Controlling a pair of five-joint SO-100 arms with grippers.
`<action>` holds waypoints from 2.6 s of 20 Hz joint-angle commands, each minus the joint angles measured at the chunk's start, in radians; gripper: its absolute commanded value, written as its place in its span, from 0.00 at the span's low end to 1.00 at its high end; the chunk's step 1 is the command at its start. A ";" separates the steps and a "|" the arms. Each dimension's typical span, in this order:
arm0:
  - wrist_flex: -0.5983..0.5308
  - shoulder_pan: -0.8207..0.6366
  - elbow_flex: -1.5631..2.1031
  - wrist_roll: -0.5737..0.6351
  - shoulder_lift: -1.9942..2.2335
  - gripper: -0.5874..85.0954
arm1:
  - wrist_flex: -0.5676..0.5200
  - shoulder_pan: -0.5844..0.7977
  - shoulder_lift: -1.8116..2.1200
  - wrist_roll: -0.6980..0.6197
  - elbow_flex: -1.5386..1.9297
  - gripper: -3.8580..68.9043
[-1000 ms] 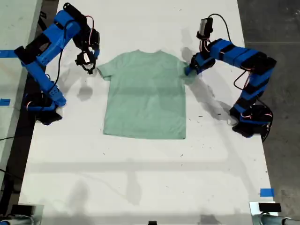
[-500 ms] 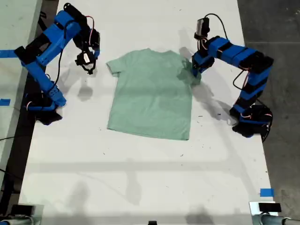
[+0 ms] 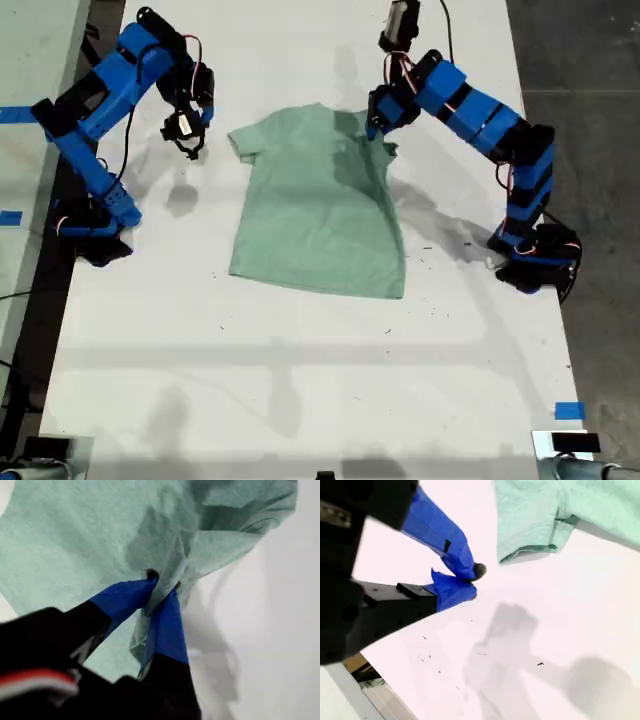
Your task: Fold tshirt
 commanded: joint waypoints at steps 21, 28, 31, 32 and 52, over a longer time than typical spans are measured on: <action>0.012 0.035 -0.049 -0.006 0.018 0.02 | 0.038 -0.092 0.265 0.035 0.051 0.54; 0.031 0.040 -0.161 0.012 -0.092 0.38 | 0.021 -0.081 0.476 0.051 0.310 0.54; -0.003 0.017 -0.170 0.029 -0.143 0.42 | 0.017 -0.094 0.518 0.064 0.356 0.53; -0.020 0.006 -0.172 0.035 -0.166 0.42 | 0.015 -0.097 0.529 0.069 0.367 0.53; -0.132 -0.160 -0.520 0.133 -0.831 0.01 | -0.040 -0.150 0.715 0.106 0.591 0.53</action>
